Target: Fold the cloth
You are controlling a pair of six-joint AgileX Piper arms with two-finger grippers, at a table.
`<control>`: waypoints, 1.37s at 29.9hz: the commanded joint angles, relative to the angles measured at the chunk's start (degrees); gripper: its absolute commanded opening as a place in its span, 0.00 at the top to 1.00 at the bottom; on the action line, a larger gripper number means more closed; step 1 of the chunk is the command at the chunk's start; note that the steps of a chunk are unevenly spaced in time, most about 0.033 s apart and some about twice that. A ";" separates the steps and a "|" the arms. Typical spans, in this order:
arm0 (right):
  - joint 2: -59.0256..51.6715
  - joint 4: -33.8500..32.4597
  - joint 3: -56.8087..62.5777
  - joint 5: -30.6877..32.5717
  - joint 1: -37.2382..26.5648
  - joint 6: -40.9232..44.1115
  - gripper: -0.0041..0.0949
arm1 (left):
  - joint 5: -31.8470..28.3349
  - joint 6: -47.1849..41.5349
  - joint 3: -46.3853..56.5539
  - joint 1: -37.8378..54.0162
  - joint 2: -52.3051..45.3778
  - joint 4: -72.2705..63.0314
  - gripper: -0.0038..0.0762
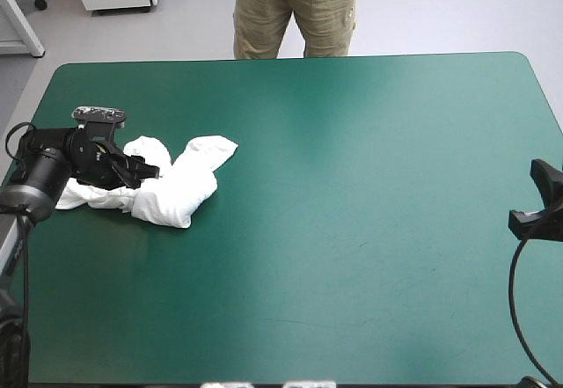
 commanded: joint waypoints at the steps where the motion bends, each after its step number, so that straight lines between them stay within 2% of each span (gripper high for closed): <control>1: -0.28 -0.14 -1.44 -3.02 -0.06 -0.55 0.61 | -4.63 1.00 -2.10 2.70 3.35 -6.04 0.37; 4: -0.18 1.21 -1.44 -3.02 -0.06 -1.26 0.61 | -5.43 3.44 -2.15 3.48 7.67 -10.67 0.37; 10: -0.18 1.38 -1.44 -2.36 -0.06 -1.39 0.61 | -4.34 4.33 -2.15 3.37 15.58 -11.20 0.40; 13: -0.18 1.38 -1.44 -1.71 -0.06 -1.39 0.61 | -2.40 5.91 -2.15 3.37 17.61 -11.32 0.59; 16: -0.18 1.38 -1.44 -1.73 -0.06 -1.39 0.61 | -1.61 8.65 -2.15 3.37 17.98 -12.97 0.93; 17: -0.18 1.38 -1.44 -1.73 -0.06 -1.39 0.61 | -1.39 10.19 -2.15 3.37 17.98 -14.36 0.96; 21: -0.18 0.88 -1.44 -1.97 -0.06 -1.39 0.61 | -0.24 14.20 -2.15 1.43 17.53 -20.98 0.96; 25: -0.18 0.03 -1.44 -1.97 -0.06 -1.39 0.61 | 1.74 16.08 -2.15 -5.25 17.53 -21.49 0.96; 28: -0.18 -0.36 -1.44 -1.97 -0.06 -1.39 0.61 | 1.32 16.06 -2.15 -13.46 17.53 -21.49 0.96; 35: -0.18 -0.36 -1.44 -1.85 -0.06 -1.29 0.61 | -4.91 15.67 -2.40 -33.34 17.53 -25.17 0.96; 41: -0.18 -0.36 -1.44 -1.76 -0.06 -1.29 0.61 | -5.34 15.67 -4.49 -45.80 17.53 -26.00 0.96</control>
